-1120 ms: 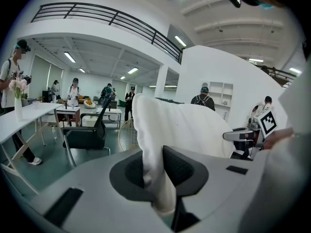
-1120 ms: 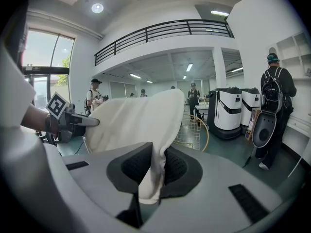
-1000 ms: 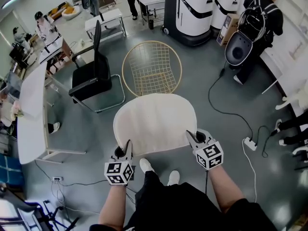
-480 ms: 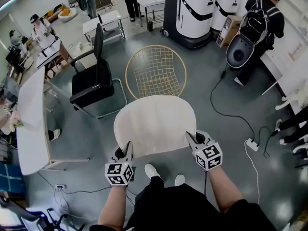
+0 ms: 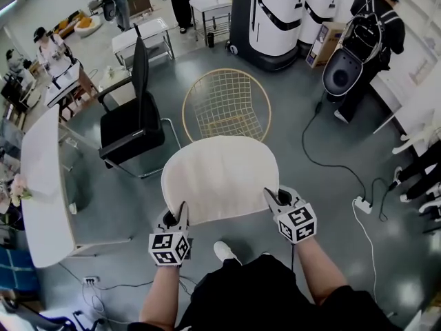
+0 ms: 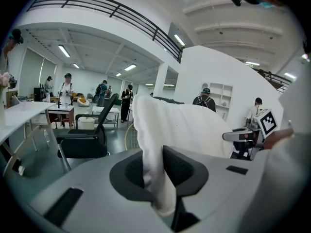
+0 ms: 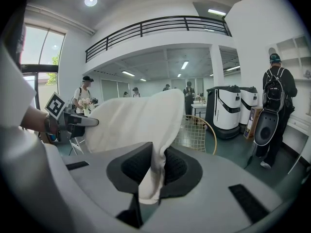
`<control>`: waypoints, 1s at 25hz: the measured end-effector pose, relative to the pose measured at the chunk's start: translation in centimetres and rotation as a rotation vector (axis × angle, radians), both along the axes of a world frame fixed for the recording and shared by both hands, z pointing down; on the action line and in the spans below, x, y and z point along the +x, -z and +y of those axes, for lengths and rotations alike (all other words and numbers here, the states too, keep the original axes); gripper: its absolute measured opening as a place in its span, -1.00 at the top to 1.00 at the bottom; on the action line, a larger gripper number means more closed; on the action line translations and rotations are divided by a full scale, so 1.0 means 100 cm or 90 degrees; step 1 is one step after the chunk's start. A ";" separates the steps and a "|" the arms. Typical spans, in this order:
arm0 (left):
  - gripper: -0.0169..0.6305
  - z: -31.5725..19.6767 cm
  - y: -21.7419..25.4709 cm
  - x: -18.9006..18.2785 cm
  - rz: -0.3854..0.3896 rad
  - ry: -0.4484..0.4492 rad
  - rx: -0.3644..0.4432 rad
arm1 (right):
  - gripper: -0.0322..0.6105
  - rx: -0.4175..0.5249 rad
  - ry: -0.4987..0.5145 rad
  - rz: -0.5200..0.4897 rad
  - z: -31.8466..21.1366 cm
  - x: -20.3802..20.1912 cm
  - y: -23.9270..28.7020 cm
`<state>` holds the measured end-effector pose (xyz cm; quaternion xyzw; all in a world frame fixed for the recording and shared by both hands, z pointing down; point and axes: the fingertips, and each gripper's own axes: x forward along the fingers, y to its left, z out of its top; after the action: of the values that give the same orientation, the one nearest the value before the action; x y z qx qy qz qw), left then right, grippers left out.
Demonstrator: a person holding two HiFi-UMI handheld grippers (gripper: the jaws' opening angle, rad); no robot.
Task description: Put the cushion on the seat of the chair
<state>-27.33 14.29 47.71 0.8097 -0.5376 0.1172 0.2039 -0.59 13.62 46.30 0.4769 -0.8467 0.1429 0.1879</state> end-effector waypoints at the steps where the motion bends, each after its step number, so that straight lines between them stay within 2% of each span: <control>1: 0.71 -0.003 0.000 -0.004 0.000 -0.001 0.001 | 0.73 0.001 -0.001 0.000 -0.002 -0.004 0.000; 12: 0.71 -0.031 0.002 -0.011 -0.001 -0.002 0.000 | 0.73 0.006 -0.001 0.000 -0.030 -0.011 0.003; 25: 0.71 -0.111 -0.009 0.036 -0.025 0.032 -0.017 | 0.73 -0.010 0.029 -0.016 -0.124 0.037 -0.016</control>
<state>-23.72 3.16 48.61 0.7908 -0.5600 0.1349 0.2071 3.13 1.24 47.89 0.4543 -0.8585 0.1513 0.1838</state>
